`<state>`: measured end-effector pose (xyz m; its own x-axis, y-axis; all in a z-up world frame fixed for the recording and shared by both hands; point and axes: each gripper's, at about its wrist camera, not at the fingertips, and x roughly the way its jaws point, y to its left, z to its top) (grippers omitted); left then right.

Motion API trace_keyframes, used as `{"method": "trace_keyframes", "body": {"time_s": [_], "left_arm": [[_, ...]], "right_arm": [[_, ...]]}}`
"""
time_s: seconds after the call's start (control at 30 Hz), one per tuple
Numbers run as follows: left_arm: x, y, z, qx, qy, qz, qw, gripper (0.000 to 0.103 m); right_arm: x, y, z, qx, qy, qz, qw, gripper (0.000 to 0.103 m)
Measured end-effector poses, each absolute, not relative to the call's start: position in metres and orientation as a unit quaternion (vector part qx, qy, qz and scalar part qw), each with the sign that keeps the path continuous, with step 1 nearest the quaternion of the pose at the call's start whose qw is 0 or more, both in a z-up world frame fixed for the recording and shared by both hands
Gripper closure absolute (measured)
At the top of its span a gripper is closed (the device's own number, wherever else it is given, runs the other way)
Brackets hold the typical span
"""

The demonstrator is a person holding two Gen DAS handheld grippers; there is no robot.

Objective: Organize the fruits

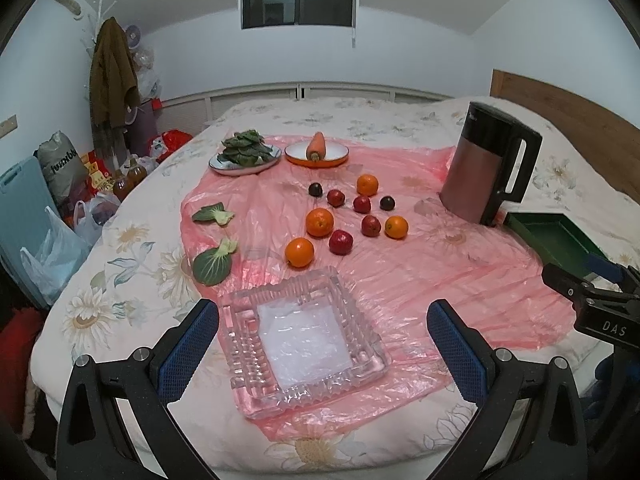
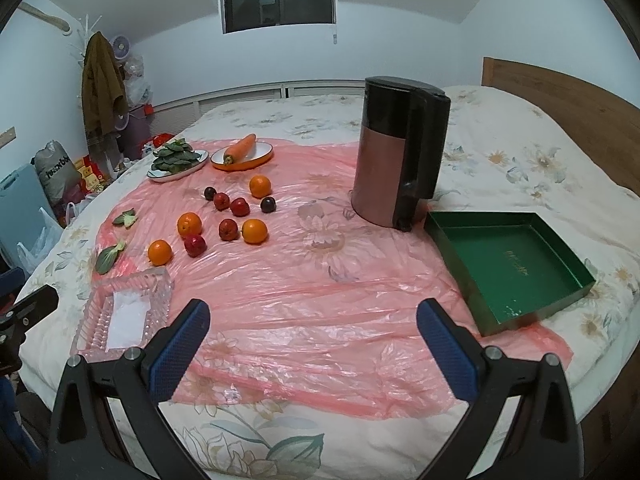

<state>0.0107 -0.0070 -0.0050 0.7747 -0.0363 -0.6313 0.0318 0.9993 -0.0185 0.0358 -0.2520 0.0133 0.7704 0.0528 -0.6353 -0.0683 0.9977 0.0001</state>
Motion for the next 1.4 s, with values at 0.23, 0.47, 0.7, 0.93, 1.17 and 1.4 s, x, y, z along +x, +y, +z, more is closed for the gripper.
{"method": "trace_keyframes", "body": {"time_s": [0.23,0.47,0.7,0.93,1.17,1.4], "left_arm": [[0.026,-0.009,-0.011,-0.001,0.357,-0.035,0.934,0.001],[0.045,0.005,-0.02,-0.018,0.381,-0.042,0.924,0.001],[0.076,0.028,-0.029,-0.027,0.41,-0.031,0.911,0.001],[0.118,0.037,-0.037,-0.012,0.425,-0.04,0.904,0.006],[0.16,0.033,-0.056,-0.008,0.453,-0.071,0.889,0.024],[0.195,0.033,-0.078,0.003,0.478,-0.095,0.873,0.038]], "right_arm": [[0.047,-0.251,0.005,-0.006,0.347,0.048,0.937,0.0],[0.064,-0.245,-0.007,-0.007,0.361,0.062,0.931,0.0],[0.093,-0.233,-0.01,-0.016,0.365,0.089,0.926,0.0],[0.136,-0.221,-0.02,-0.023,0.384,0.114,0.916,0.0],[0.185,-0.2,-0.035,-0.042,0.407,0.152,0.9,0.0],[0.231,-0.181,-0.063,-0.054,0.442,0.178,0.878,0.01]]}}
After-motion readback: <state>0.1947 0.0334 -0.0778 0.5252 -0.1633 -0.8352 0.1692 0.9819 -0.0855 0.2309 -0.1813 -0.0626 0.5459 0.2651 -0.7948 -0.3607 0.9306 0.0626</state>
